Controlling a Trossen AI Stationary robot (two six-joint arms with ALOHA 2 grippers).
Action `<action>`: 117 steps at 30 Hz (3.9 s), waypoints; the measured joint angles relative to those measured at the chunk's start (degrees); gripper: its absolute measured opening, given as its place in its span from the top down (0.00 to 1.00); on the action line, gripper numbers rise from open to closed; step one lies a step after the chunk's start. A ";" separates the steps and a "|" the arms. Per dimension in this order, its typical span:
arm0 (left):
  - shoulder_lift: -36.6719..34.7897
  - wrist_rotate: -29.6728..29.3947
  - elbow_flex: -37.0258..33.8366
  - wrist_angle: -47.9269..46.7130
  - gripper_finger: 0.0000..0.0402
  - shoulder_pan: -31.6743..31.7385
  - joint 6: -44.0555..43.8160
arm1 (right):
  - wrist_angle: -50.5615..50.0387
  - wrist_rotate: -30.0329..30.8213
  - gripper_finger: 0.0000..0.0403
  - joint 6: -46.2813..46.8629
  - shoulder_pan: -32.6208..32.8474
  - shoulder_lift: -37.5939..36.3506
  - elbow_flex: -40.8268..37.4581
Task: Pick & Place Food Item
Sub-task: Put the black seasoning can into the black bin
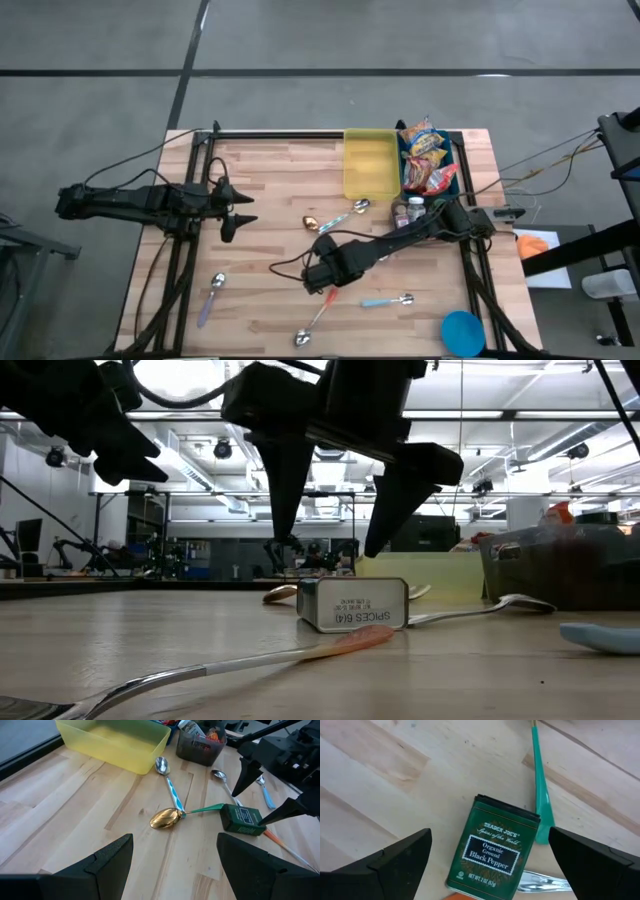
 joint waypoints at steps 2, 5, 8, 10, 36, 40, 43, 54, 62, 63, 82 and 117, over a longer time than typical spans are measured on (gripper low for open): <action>0.00 0.00 0.00 0.00 0.28 -0.01 -0.01 | 0.24 -0.02 0.01 0.71 -0.03 -0.01 -0.81; 0.00 0.01 0.00 0.00 0.28 0.00 -0.01 | 2.31 -0.07 0.01 0.91 -0.14 -0.01 -2.49; 0.00 0.02 0.00 0.00 0.28 0.00 -0.01 | 3.67 -0.21 0.01 0.92 -0.25 0.00 -3.46; 0.00 0.02 0.00 0.00 0.28 -0.01 -0.01 | 4.65 -0.24 0.01 0.92 -0.33 -0.01 -4.01; 0.00 0.02 0.00 -0.03 0.28 0.01 0.00 | 12.15 -1.61 0.01 2.38 -1.48 -0.19 -10.24; 0.02 0.02 0.00 -0.04 0.28 0.00 0.01 | 11.84 -1.73 0.01 2.49 -1.50 -0.19 -10.24; 0.00 0.02 0.00 -0.02 0.28 0.01 0.01 | 10.72 -1.73 0.01 2.69 -1.54 -0.19 -10.21; 0.00 0.02 0.00 -0.02 0.28 0.00 0.01 | 7.11 -1.94 0.01 4.59 -1.74 -0.10 -10.00; 0.00 0.02 0.00 -0.02 0.28 0.00 0.01 | 7.18 -1.99 0.01 5.00 -1.76 -0.08 -10.00; 0.00 0.02 0.00 -0.02 0.28 0.01 0.01 | 7.18 -1.99 0.01 5.00 -1.76 -0.08 -10.00; 0.00 0.02 0.00 0.00 0.28 -0.01 0.01 | 7.14 -0.38 0.01 6.54 -1.74 0.03 -9.72; 0.01 0.02 0.00 -0.01 0.28 0.01 -0.01 | 5.25 -0.02 0.07 8.75 -1.76 0.14 -8.95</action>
